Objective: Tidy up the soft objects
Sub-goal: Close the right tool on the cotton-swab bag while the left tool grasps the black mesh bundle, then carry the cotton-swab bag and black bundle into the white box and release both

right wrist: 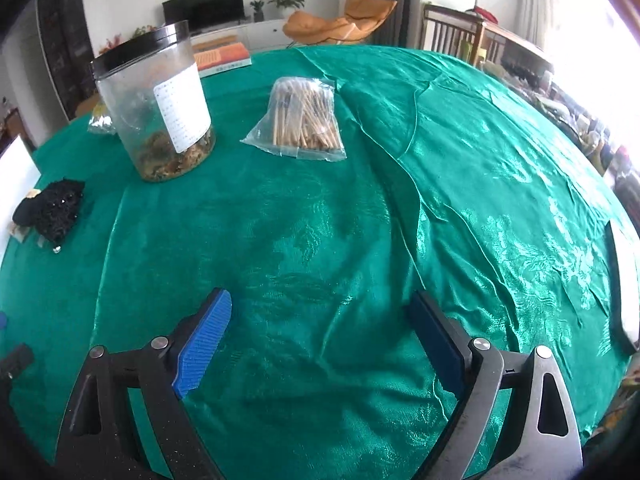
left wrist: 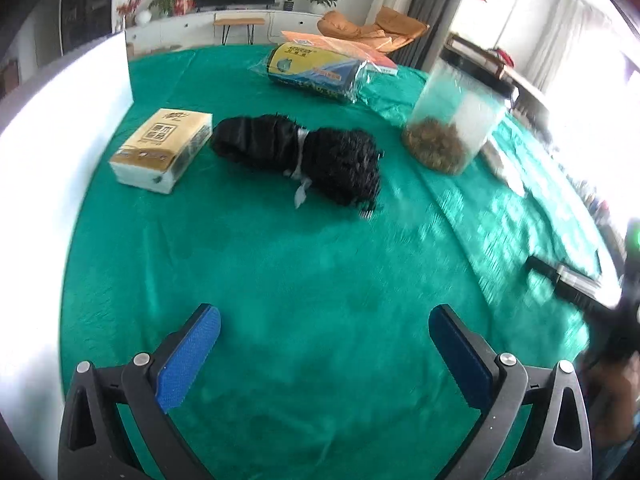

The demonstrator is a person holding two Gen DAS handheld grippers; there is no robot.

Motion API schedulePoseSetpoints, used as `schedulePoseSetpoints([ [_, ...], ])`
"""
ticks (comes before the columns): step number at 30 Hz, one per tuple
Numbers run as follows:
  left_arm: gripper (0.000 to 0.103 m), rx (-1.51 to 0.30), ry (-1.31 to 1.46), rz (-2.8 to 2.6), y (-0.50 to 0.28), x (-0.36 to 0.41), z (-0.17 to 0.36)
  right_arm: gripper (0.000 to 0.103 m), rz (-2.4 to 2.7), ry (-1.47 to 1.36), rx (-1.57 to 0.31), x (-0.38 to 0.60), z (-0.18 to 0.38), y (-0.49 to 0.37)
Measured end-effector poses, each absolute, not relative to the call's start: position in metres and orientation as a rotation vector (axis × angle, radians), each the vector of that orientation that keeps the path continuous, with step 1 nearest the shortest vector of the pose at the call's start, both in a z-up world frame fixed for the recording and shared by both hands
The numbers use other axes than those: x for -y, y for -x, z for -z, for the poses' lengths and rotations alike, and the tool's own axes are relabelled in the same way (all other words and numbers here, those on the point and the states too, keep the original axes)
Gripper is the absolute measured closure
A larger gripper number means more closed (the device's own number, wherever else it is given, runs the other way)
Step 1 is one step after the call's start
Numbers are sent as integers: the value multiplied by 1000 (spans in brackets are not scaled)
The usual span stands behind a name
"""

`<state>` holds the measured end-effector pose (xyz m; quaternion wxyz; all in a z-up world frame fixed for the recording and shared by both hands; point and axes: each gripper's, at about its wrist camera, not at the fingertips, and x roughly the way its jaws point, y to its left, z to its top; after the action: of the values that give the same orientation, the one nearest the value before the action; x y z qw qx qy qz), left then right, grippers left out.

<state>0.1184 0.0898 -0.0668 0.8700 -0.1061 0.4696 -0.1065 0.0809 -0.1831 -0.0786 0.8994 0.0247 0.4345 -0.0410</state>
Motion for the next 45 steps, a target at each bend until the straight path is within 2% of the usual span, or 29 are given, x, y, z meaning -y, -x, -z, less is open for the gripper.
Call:
schedulePoseSetpoints([
  [3,0,-981,356,164,-173,-90,60,11,84,-52,-899,184,79,-82],
  [6,0,-989,366,36,-222,-87,66,11,64,-85,-886,188,77,-80],
  [9,3,-983,278,-53,-251,-78,70,12,-26,-322,-779,228,59,-88],
  [10,8,-985,240,-71,-256,-75,70,12,-39,-378,-742,240,51,-94],
  [11,20,-977,200,-80,-258,-71,69,12,-44,-404,-733,250,43,-107],
  [12,28,-971,170,-82,-259,-70,71,12,-50,-409,-756,256,37,-128],
  [14,53,-958,132,-63,-260,-69,68,12,-50,-398,-848,260,34,-176],
  [16,64,-956,161,2,-257,-75,67,13,-69,-380,-911,255,39,-217],
  [20,71,-966,162,105,-247,-79,61,15,-136,-256,-997,221,65,-266],
  [21,72,-961,166,131,-241,-81,56,18,-132,-193,-988,212,66,-269],
  [22,72,-953,175,149,-236,-82,52,53,-125,-125,-982,206,64,-271],
  [23,72,-940,193,172,-231,-84,46,69,-116,-98,-980,206,62,-271],
  [24,72,-924,216,192,-225,-88,39,73,-120,-136,-984,215,59,-271],
  [28,73,-833,338,269,-194,-104,4,75,-97,-268,-906,252,25,-248],
  [32,73,-736,460,295,-144,-139,-31,75,-185,-229,-802,238,-40,-206],
  [37,73,-636,482,223,-68,-210,-80,75,-471,-206,-756,140,-103,-147],
  [42,73,-583,369,26,13,-287,-124,74,-837,-243,-749,3,-137,-90],
  [43,70,-601,329,-48,25,-301,-127,74,-906,-257,-764,-25,-138,-81],
  [44,58,-631,294,-118,33,-314,-124,74,-972,-273,-784,-51,-137,-73],
  [45,45,-672,256,-208,39,-328,-118,69,-1027,-288,-802,-75,-134,-65],
])
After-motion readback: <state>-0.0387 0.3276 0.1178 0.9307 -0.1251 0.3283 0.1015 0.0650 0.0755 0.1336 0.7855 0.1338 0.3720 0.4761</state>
